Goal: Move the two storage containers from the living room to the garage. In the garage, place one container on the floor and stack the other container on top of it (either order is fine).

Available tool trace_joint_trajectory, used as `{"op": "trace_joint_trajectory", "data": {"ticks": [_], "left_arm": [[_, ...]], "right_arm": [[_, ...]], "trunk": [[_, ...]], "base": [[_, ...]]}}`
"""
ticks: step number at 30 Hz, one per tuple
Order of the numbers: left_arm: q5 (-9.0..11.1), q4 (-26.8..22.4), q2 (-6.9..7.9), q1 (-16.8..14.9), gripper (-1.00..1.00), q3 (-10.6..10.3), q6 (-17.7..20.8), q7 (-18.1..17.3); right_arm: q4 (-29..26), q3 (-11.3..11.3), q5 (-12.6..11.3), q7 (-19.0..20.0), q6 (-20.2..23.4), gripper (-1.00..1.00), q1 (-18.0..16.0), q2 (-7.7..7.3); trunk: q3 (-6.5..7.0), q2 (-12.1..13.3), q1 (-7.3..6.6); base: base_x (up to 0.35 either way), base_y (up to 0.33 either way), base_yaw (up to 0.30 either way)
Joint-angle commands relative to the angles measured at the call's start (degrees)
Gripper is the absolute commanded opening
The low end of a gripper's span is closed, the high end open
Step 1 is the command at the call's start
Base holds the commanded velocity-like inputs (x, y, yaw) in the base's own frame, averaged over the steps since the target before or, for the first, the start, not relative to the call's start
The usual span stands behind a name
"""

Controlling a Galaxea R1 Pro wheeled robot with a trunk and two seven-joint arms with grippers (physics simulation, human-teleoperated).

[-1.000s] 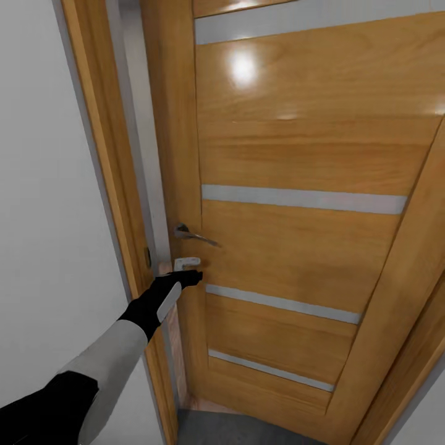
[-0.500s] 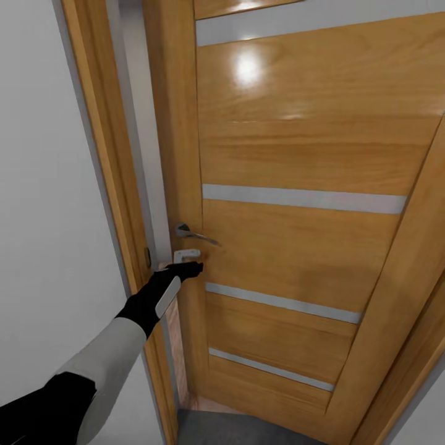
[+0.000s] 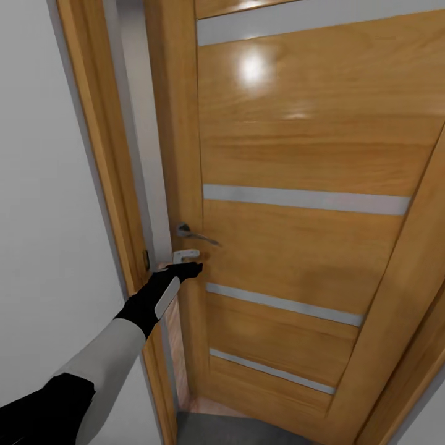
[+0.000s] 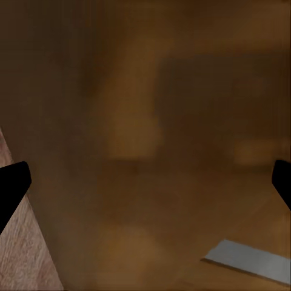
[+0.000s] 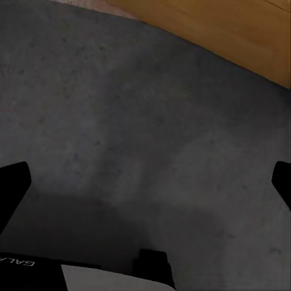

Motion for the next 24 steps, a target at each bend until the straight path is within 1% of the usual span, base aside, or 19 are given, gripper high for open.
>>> {"op": "trace_joint_trajectory", "data": {"ticks": [1, 11, 14, 20, 24], "left_arm": [[0.1, -0.1, 0.05, -0.1, 1.0, -0.2, 0.2, 0.6], [0.1, 0.0, -0.02, -0.1, 1.0, -0.2, 0.2, 0.5], [0.1, 0.0, -0.03, -0.1, 1.0, -0.2, 0.2, 0.5], [0.0, 0.0, -0.2, -0.1, 1.0, -0.3, 0.2, 0.4], [0.0, 0.2, -0.21, 0.0, 1.0, -0.3, 0.2, 0.3]], "right_arm": [[-0.1, 0.0, 0.4, 0.1, 0.4, 1.0, 0.0, -0.02], [-0.2, 0.0, 0.4, 0.1, 0.4, 1.0, 0.0, 0.0], [-0.1, 0.0, 0.4, 0.1, 0.4, 1.0, 0.0, 0.03], [-0.1, 0.0, 0.4, 0.1, 0.4, 1.0, 0.0, 0.05], [-0.1, 0.0, 0.4, 0.1, 0.4, 1.0, 0.0, 0.01]], "trunk": [[-0.06, 0.0, 0.03], [-0.06, 0.0, 0.03], [-0.06, 0.0, 0.03], [-0.06, 0.0, 0.03], [0.05, 0.0, 0.03]], "base": [[0.291, 0.0, 0.0], [0.324, 0.0, 0.0], [0.127, 0.0, 0.0], [0.009, 0.0, -0.005], [0.22, -0.175, -0.249]]}}
